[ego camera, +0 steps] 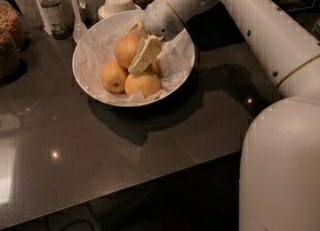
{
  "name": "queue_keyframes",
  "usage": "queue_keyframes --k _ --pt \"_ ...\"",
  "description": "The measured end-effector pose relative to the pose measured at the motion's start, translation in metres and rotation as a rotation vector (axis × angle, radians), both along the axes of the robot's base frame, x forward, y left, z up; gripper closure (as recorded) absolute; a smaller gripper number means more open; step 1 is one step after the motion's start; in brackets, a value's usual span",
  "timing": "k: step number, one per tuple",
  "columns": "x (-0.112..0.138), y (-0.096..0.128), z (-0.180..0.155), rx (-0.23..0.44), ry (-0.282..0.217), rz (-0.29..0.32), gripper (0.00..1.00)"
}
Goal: Pick orange from white bowl
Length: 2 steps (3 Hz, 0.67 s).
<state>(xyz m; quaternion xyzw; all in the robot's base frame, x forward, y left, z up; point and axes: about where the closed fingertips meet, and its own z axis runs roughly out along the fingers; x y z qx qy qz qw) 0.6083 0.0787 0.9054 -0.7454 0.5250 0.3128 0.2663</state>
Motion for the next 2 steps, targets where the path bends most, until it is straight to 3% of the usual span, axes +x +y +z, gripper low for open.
queue_keyframes --k 1,2 --pt "0.0000 0.0000 0.0000 0.000 0.000 0.000 0.86" --pt "-0.0023 0.0019 0.0014 0.008 -0.006 -0.002 1.00"
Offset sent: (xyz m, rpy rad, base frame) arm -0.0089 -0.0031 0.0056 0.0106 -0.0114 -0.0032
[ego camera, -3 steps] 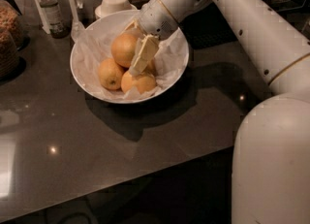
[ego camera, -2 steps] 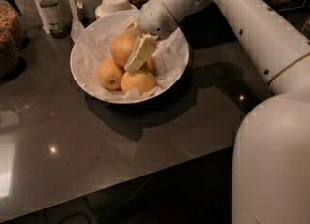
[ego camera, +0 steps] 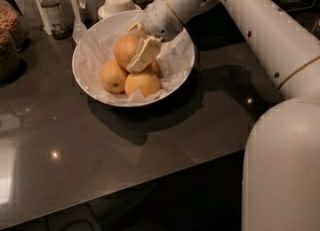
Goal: Pick orange from white bowl
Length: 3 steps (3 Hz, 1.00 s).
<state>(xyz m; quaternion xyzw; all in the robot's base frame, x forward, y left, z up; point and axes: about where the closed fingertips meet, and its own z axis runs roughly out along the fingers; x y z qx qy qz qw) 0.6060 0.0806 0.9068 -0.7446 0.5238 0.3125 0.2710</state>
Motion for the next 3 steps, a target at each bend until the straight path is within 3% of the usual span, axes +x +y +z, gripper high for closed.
queue_keyframes --k 1,2,3 --pt "-0.030 -0.003 0.019 0.017 -0.035 0.008 1.00" --pt "-0.086 -0.009 0.049 0.029 -0.094 0.014 1.00" --pt "-0.131 -0.034 0.071 0.063 -0.117 -0.011 1.00"
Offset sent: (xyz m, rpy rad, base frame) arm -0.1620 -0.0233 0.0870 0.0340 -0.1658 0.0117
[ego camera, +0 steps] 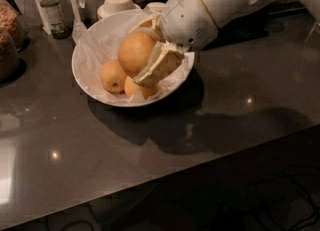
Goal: Pick orange from white bowl
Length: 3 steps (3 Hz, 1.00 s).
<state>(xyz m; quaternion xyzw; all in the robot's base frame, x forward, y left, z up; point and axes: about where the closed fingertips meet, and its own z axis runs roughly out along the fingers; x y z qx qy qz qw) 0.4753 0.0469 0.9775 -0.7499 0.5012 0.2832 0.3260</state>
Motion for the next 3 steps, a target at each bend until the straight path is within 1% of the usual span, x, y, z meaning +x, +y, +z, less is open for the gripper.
queue_keyframes --k 1,2,3 --pt "-0.029 -0.039 0.017 0.047 -0.023 -0.069 1.00" --pt "-0.044 -0.082 0.030 0.094 -0.054 -0.167 1.00" --pt "-0.054 -0.110 0.041 0.124 -0.091 -0.227 1.00"
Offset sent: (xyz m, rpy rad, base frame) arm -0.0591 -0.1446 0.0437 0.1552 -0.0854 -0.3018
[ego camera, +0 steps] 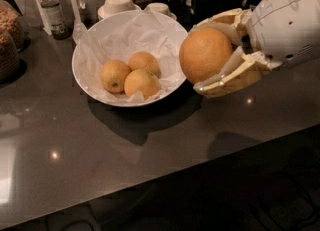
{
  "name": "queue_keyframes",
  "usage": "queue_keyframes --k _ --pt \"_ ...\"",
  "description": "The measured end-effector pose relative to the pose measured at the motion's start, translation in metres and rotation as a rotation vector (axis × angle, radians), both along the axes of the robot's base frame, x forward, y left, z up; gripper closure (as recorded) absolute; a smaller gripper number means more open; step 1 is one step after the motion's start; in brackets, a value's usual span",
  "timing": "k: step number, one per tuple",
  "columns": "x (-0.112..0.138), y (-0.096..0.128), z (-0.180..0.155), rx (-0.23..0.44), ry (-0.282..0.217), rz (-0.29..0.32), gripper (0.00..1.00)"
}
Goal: Pick orange from white bowl
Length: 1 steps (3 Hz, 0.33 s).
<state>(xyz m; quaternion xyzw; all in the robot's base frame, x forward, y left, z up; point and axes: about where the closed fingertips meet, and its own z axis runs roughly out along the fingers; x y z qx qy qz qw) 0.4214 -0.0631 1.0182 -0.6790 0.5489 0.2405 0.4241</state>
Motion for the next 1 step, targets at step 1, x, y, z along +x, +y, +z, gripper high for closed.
queue_keyframes --k 1 --pt "-0.0009 -0.0022 0.0006 0.000 -0.002 -0.005 1.00"
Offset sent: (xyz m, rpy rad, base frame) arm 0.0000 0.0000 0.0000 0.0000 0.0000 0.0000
